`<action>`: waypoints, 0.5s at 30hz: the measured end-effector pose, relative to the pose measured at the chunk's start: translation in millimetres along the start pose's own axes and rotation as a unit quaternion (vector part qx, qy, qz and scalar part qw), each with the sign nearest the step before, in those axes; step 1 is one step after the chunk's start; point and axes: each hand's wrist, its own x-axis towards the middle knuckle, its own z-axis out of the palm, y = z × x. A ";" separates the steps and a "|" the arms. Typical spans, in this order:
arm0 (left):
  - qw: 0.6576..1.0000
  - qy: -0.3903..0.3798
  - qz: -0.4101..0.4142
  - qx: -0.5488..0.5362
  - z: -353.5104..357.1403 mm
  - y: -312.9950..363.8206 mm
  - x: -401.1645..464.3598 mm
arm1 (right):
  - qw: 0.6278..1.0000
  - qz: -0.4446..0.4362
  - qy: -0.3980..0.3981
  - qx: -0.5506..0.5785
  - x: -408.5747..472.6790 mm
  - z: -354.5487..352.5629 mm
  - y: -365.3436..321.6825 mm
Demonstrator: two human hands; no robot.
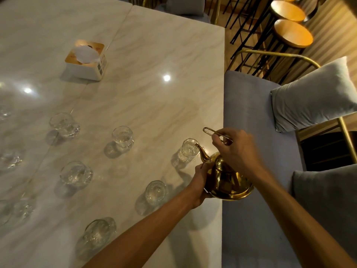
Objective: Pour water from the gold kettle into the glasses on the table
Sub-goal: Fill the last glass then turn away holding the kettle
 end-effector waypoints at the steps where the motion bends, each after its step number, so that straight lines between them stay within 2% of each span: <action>1: 1.000 0.002 0.004 0.005 -0.7 -2.3 1.6 | 1.000 0.006 0.006 0.010 -4.6 -0.7 1.3; 8: 0.996 0.021 0.059 0.061 -6.0 0.1 -0.5 | 0.993 0.026 0.065 0.095 -32.4 -5.8 6.2; 15: 0.980 0.042 0.158 0.110 -17.7 13.0 -9.9 | 0.969 0.024 0.108 0.219 -51.5 -12.4 -2.8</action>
